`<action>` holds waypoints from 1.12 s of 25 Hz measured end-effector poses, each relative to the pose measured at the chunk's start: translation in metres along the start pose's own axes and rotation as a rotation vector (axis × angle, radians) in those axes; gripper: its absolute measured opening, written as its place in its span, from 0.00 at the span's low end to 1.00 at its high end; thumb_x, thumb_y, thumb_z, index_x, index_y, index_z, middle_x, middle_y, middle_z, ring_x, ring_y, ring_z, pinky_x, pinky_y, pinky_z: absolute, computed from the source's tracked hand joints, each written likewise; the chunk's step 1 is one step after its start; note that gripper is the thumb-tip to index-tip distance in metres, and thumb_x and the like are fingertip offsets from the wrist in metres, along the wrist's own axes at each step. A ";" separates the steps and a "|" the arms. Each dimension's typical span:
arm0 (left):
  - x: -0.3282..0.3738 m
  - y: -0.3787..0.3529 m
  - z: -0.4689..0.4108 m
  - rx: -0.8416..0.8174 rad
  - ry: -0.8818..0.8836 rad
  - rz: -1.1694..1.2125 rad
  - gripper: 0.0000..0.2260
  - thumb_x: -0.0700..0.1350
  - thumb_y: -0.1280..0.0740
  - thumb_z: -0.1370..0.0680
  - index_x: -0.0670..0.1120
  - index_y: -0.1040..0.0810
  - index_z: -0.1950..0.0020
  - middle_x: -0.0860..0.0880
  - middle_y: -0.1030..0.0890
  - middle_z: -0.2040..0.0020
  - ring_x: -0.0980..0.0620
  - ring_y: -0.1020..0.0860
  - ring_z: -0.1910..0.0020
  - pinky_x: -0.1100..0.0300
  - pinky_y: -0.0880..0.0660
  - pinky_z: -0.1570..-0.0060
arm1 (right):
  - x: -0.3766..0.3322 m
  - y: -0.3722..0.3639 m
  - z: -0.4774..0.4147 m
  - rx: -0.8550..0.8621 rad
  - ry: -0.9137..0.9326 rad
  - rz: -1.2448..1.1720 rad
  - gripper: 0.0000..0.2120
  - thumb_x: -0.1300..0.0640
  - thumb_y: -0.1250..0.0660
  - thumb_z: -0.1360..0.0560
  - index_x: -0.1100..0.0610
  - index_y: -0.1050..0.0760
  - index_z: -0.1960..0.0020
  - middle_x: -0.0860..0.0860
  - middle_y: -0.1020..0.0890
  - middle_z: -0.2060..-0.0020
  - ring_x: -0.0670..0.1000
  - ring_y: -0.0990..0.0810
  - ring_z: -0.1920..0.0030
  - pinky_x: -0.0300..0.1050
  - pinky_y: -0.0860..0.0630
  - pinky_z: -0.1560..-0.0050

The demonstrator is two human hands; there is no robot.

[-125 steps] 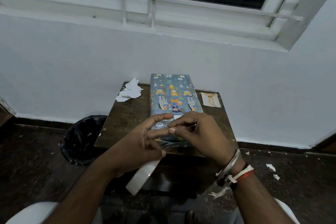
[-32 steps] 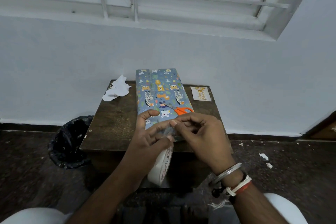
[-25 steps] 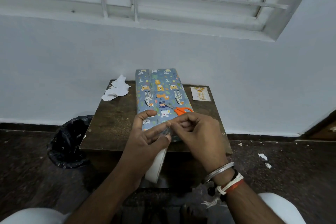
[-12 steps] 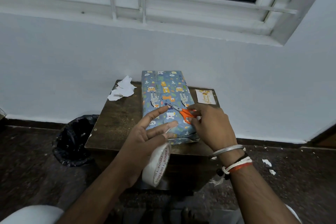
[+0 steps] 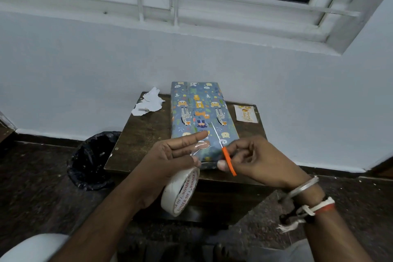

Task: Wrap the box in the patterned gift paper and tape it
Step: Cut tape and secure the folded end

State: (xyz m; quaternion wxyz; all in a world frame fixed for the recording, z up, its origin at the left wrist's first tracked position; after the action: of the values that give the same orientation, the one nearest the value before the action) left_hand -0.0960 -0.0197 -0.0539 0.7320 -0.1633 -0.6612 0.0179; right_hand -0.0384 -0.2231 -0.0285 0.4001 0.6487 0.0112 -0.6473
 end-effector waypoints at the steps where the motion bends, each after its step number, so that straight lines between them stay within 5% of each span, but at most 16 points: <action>1: -0.001 0.002 -0.001 0.003 0.003 -0.001 0.22 0.34 0.30 0.25 0.49 0.19 0.32 0.46 0.17 0.35 0.40 0.22 0.34 0.54 0.23 0.37 | 0.000 -0.004 0.007 -0.133 0.016 -0.036 0.12 0.46 0.23 0.27 0.55 0.16 0.55 0.52 0.17 0.69 0.47 0.25 0.67 0.43 0.29 0.60; 4: -0.002 0.004 -0.003 0.022 0.015 -0.034 0.21 0.29 0.33 0.22 0.46 0.19 0.32 0.46 0.16 0.37 0.41 0.20 0.36 0.55 0.22 0.38 | -0.006 -0.011 0.020 -0.382 0.044 -0.100 0.13 0.52 0.30 0.21 0.63 0.16 0.50 0.52 0.15 0.64 0.45 0.21 0.63 0.33 0.28 0.57; 10: 0.001 -0.002 -0.002 -0.002 0.057 -0.083 0.21 0.27 0.34 0.22 0.44 0.19 0.33 0.46 0.15 0.39 0.49 0.16 0.47 0.62 0.20 0.48 | -0.013 -0.015 0.023 -0.519 0.051 -0.129 0.12 0.56 0.32 0.20 0.64 0.16 0.51 0.49 0.16 0.67 0.43 0.20 0.65 0.32 0.27 0.57; 13: 0.001 -0.005 -0.001 -0.022 0.079 -0.124 0.21 0.27 0.34 0.22 0.45 0.18 0.34 0.46 0.14 0.41 0.53 0.16 0.52 0.63 0.21 0.51 | -0.013 -0.017 0.022 -0.526 0.038 -0.112 0.12 0.60 0.32 0.18 0.69 0.17 0.50 0.47 0.16 0.68 0.40 0.21 0.66 0.28 0.28 0.57; 28: 0.003 -0.008 0.000 -0.065 0.112 -0.180 0.22 0.25 0.35 0.23 0.47 0.18 0.37 0.47 0.14 0.42 0.59 0.16 0.53 0.67 0.22 0.52 | -0.009 -0.017 0.022 -0.514 0.039 -0.084 0.04 0.59 0.28 0.21 0.54 0.14 0.52 0.51 0.16 0.67 0.44 0.20 0.66 0.34 0.26 0.58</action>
State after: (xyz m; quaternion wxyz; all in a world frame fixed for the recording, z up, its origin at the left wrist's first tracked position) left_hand -0.0970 -0.0262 -0.0495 0.7606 -0.1277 -0.6316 -0.0788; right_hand -0.0667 -0.2187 -0.0260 0.5244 0.5370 0.2099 -0.6265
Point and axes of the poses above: each hand's wrist, its own z-axis away from the middle knuckle, its own y-axis out of the back of the hand, x = y × z, the point moved 5 cm from there along -z, towards the middle knuckle
